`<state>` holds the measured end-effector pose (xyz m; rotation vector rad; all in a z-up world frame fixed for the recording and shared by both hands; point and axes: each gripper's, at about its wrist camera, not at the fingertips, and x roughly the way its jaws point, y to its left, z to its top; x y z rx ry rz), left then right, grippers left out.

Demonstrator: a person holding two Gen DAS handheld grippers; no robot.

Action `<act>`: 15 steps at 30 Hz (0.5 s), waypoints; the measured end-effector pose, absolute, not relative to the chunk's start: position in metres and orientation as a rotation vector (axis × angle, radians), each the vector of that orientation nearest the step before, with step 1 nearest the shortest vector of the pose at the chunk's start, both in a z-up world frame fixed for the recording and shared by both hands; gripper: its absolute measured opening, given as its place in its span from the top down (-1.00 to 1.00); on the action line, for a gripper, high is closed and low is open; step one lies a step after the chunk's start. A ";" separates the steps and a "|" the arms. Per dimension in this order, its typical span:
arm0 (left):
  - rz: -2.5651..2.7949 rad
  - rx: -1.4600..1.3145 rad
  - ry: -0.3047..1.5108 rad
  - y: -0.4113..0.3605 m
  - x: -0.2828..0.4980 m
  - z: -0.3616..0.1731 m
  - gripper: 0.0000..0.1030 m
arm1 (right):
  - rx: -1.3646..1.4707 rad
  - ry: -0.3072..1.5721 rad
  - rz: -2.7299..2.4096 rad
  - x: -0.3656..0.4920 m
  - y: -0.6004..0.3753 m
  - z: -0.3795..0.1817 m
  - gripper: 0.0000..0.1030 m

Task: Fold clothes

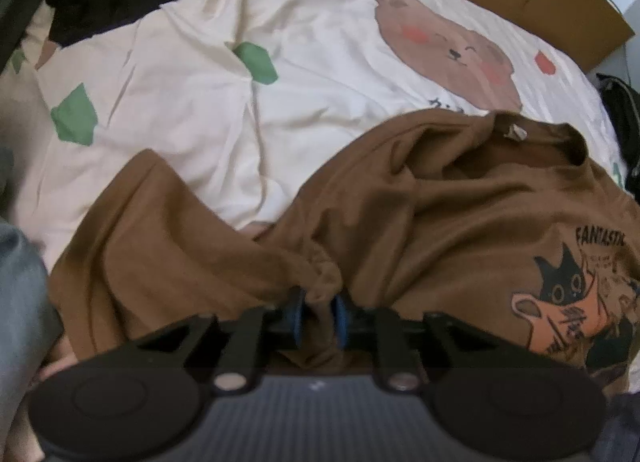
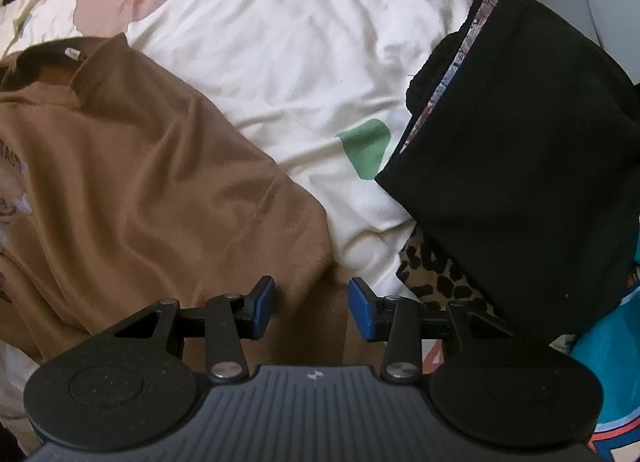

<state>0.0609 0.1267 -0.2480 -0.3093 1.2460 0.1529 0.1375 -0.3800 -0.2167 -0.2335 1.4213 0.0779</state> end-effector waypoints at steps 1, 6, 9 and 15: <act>0.144 -0.304 1.248 0.127 0.061 -0.245 0.56 | -0.236 1.423 0.076 0.138 -0.381 -0.217 0.07; 0.109 -0.270 1.253 0.132 0.059 -0.226 0.27 | -0.212 1.409 0.054 0.143 -0.382 -0.212 0.07; 0.089 -0.264 1.242 0.136 0.058 -0.211 0.22 | -0.198 1.392 0.057 0.147 -0.380 -0.209 0.07; 0.037 -0.174 1.186 0.142 0.067 -0.186 0.23 | -0.215 1.387 0.088 0.150 -0.369 -0.208 0.07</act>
